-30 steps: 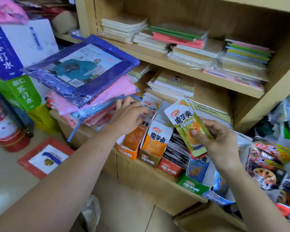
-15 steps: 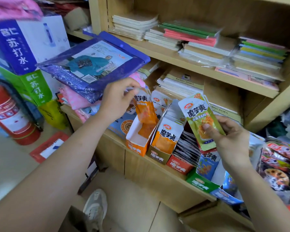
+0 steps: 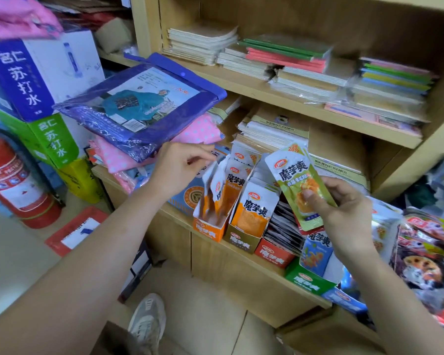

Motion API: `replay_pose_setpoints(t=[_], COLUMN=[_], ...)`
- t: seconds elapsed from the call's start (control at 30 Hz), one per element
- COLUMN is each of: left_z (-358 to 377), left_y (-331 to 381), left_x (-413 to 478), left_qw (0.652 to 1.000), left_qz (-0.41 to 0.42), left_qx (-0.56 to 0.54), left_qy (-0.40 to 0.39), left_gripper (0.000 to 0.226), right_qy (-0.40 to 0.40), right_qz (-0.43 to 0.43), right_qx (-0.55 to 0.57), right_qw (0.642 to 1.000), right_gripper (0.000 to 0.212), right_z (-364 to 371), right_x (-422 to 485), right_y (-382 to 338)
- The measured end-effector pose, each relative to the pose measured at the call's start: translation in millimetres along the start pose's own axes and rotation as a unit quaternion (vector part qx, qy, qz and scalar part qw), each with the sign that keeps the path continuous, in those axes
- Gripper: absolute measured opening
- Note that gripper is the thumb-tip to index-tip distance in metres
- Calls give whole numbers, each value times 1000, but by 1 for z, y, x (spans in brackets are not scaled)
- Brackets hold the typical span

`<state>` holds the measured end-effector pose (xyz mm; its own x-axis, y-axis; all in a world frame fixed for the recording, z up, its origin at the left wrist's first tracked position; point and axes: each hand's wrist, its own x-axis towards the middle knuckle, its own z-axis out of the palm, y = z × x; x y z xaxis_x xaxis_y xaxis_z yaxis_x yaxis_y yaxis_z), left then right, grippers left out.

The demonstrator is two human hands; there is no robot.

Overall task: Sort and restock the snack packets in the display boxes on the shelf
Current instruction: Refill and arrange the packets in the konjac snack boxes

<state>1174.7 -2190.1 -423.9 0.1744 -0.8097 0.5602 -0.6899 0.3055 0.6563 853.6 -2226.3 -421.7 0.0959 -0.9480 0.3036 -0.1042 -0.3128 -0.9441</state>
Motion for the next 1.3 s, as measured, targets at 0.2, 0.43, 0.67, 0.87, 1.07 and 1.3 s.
replay_pose_setpoints(t=[0.2,0.43,0.67,0.87,1.07,1.3], left_z=[-3,-6,16,21,6,18], left_y=[-7,20,43,30,8,11], left_x=[2,3,-6,-6,3,14], left_qw=[995,956,943,933,971,998], left_qz=[-46,-180,-128,-46,-40,-15], left_qx=[18,-149,-116,-1,1,21], left_qy=[-82,-178,-283,-356,-236,-64], left_gripper=[25,29,59,45,24,10], right_qy=[-2,-11,-13,-11,0,3], right_qz=[-2,-4,-2,-3,2,7], right_qx=[-1,-14,-11,-24,-17,-24], right_qw=[1000,1000,1000,1000,1000,1000], right_gripper=[21,21,20,20,20,20], right_z=[-2,-5,-5,-6,-8,-8], right_x=[3,4,3,3,3,3], right_y=[0,2,0,1,3,5])
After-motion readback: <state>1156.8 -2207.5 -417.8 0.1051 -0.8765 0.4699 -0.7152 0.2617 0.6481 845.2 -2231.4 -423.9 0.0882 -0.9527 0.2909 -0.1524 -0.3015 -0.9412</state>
